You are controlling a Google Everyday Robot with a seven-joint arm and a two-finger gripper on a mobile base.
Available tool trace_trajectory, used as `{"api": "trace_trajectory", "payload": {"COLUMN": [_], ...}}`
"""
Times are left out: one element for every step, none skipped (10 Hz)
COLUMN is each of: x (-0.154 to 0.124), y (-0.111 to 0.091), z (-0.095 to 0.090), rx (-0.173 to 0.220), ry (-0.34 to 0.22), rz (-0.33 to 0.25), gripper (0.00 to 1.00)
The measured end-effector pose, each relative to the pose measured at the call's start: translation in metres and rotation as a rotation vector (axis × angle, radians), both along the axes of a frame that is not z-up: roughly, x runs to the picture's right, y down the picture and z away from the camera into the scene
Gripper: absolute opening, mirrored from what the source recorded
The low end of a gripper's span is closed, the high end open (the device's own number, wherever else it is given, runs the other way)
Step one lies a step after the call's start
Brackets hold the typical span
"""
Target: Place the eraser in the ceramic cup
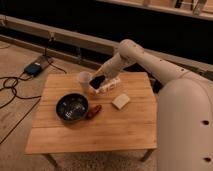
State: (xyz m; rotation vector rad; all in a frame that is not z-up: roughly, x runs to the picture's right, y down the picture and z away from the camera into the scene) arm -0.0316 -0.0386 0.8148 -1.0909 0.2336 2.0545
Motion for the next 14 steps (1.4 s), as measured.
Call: {"api": "trace_trajectory", "payload": {"x": [0.0, 0.0, 0.0, 0.0, 0.0, 0.0, 0.001, -0.001, -0.005, -0.008, -0.01, -0.011, -0.014, -0.018], "y": [0.001, 0.0, 0.0, 0.0, 0.0, 0.0, 0.0, -0.002, -0.007, -0.013, -0.018, -0.023, -0.027, -0.03], "z": [0.0, 0.0, 0.0, 0.0, 0.0, 0.0, 0.0, -0.001, -0.004, -0.008, -0.01, -0.012, -0.015, -0.017], "rx": [-0.001, -0.001, -0.001, -0.001, -0.001, -0.001, -0.001, -0.004, -0.012, -0.021, -0.027, -0.04, -0.058, -0.076], "ry": [0.0, 0.0, 0.001, 0.0, 0.001, 0.001, 0.0, -0.006, -0.016, -0.026, -0.033, -0.042, -0.053, -0.065], "rz": [0.0, 0.0, 0.0, 0.0, 0.0, 0.001, 0.003, 0.013, 0.037, 0.068, 0.088, 0.115, 0.14, 0.16], "gripper": [0.0, 0.0, 0.0, 0.0, 0.0, 0.0, 0.0, 0.0, 0.0, 0.0, 0.0, 0.0, 0.0, 0.0]}}
